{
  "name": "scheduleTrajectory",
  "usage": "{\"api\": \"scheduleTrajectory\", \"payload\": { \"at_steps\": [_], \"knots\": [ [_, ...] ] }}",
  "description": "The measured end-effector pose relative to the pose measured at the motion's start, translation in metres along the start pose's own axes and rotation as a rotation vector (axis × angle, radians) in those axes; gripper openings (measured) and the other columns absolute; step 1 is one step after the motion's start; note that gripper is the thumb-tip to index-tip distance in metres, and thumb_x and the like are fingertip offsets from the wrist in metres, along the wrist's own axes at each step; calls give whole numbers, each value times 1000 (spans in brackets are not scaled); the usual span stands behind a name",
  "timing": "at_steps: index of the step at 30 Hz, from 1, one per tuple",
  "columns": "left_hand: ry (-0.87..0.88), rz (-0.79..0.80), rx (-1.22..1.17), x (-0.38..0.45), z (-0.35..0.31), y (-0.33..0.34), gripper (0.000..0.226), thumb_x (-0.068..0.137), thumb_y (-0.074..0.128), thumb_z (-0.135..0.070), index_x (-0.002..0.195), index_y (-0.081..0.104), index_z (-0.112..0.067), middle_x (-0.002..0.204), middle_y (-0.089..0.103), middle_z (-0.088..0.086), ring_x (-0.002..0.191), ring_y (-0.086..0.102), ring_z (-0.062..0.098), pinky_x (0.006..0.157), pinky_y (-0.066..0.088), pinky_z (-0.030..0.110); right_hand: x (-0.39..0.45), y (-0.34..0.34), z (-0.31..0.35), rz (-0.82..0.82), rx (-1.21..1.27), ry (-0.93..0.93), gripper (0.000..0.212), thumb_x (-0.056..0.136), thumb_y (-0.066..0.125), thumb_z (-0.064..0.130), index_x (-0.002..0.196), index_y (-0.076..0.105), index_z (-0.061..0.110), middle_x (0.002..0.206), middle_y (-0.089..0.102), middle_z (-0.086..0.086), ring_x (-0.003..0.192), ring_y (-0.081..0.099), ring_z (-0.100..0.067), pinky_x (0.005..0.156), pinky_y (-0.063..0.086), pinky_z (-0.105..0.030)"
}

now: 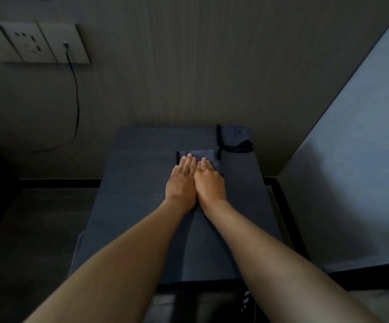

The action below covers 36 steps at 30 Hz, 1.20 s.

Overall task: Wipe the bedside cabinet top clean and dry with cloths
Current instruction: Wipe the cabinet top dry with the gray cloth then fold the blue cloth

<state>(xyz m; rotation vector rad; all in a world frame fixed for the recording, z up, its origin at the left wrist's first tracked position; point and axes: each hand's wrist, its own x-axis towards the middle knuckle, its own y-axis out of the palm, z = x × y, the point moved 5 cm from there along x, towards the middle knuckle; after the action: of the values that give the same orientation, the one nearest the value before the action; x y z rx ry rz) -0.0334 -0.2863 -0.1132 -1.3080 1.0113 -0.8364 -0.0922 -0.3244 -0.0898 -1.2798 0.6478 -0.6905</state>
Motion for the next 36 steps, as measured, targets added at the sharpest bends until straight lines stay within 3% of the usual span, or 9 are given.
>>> {"api": "scheduleTrajectory", "payload": {
  "at_steps": [12, 25, 31, 34, 36],
  "knots": [
    [-7, 39, -11, -119, -43, 17, 75, 102, 35, -31, 154, -16, -13, 161, -22, 9, 149, -18, 25, 123, 3, 39, -125, 10, -5, 28, 49, -11, 49, 108, 28, 9, 155, 16, -1, 163, 13, -19, 150, 22, -26, 112, 34, -33],
    [37, 51, -67, -196, -78, 20, 74, 103, 35, -31, 153, -17, -14, 161, -23, 5, 148, -20, 21, 123, 2, 37, -210, 17, -20, -13, 21, -54, 60, 104, 41, 9, 157, 12, 5, 165, 9, -17, 153, 9, -24, 118, 25, -34],
    [59, 61, -89, -214, -84, 19, 75, 103, 37, -31, 154, -15, -15, 161, -22, 4, 149, -19, 20, 124, 5, 36, -231, 17, -19, 11, 0, -60, 65, 102, 47, 9, 157, 13, 6, 165, 9, -17, 152, 12, -25, 116, 30, -35],
    [106, 105, -22, -215, -82, 22, 83, 99, 45, -32, 153, -15, -12, 161, -21, 6, 148, -18, 22, 124, 6, 38, -236, 13, -20, 28, -2, -63, 68, 100, 51, 9, 156, 13, 4, 164, 11, -17, 152, 16, -25, 113, 36, -36],
    [189, 98, 79, -216, -80, 22, 78, 101, 39, -34, 154, -12, -8, 162, -17, 11, 149, -15, 25, 124, 5, 39, -240, 10, -21, 18, 21, -60, 66, 101, 52, 12, 156, 16, 4, 164, 14, -17, 151, 19, -25, 112, 39, -36]
  ]
}}
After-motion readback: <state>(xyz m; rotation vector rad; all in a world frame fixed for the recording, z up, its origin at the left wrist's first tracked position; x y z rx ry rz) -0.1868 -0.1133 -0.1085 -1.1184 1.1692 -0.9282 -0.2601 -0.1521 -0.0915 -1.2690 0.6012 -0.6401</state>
